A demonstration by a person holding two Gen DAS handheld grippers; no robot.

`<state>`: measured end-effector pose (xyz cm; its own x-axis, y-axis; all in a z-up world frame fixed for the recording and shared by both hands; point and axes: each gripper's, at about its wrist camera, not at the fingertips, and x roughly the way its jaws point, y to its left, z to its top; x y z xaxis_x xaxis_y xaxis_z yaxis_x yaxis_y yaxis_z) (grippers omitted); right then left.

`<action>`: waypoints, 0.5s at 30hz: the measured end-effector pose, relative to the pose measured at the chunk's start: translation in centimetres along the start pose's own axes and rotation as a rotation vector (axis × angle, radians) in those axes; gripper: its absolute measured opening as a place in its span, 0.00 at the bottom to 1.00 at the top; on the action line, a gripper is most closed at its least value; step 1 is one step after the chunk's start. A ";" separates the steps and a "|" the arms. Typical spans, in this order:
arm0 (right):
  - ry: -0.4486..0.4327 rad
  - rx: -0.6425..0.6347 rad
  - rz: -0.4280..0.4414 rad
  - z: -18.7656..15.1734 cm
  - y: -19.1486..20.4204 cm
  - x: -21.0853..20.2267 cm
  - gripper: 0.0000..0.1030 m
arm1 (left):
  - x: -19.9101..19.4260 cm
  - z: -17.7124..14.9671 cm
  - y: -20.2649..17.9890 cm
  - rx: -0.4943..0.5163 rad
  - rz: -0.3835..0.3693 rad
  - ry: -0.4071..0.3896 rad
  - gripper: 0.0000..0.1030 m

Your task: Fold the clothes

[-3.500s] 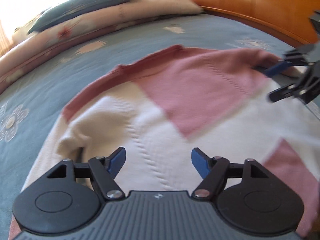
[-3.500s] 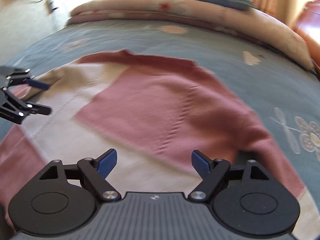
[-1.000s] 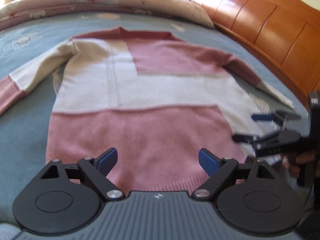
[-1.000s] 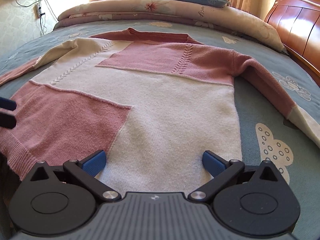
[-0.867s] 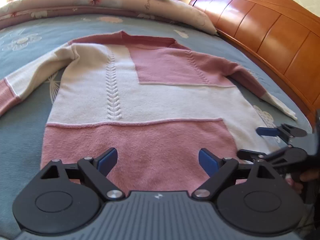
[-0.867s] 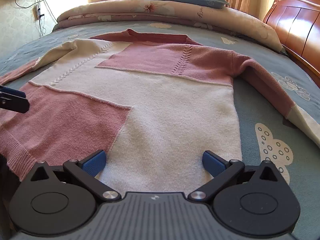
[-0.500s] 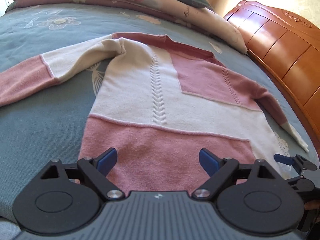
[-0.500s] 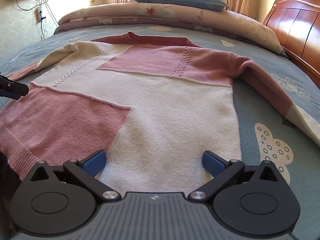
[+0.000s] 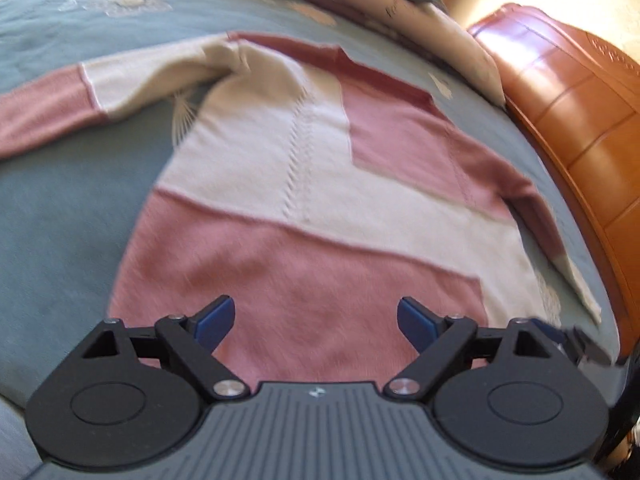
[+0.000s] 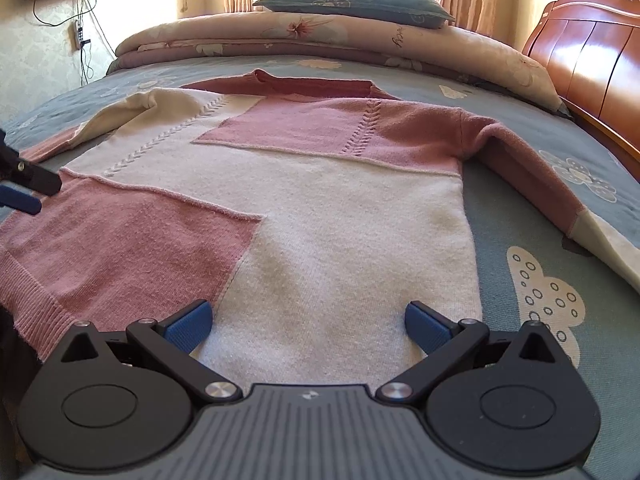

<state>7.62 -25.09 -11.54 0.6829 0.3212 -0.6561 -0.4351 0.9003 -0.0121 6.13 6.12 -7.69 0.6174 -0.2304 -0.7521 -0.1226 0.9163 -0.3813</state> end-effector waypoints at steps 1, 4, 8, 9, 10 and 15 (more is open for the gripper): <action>-0.001 -0.001 0.000 0.0 0.0 0.0 1.00 | -0.1 -0.5 0.0 0.015 0.028 -0.020 0.85; -0.003 -0.007 -0.005 -0.1 0.0 -0.1 1.00 | -0.8 -0.7 0.8 0.006 0.169 -0.071 0.85; 0.032 0.013 -0.015 0.4 0.2 -0.7 1.00 | -2.6 0.5 1.5 -0.020 0.154 -0.116 0.85; 0.033 0.020 -0.008 0.7 0.2 -0.8 1.00 | -2.5 0.6 0.9 0.001 0.142 -0.118 0.85; 0.026 0.025 0.011 0.9 0.3 -0.8 1.00 | -2.3 0.6 0.2 0.023 0.130 -0.120 0.85; 0.030 0.026 0.060 1.1 1.0 -0.1 1.00 | 0.0 -0.1 -3.0 0.142 0.074 -0.096 0.86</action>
<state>7.71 -23.88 -10.66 0.6382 0.3661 -0.6772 -0.4591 0.8871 0.0469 6.40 3.37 -6.57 0.6828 -0.1343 -0.7182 -0.0638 0.9682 -0.2418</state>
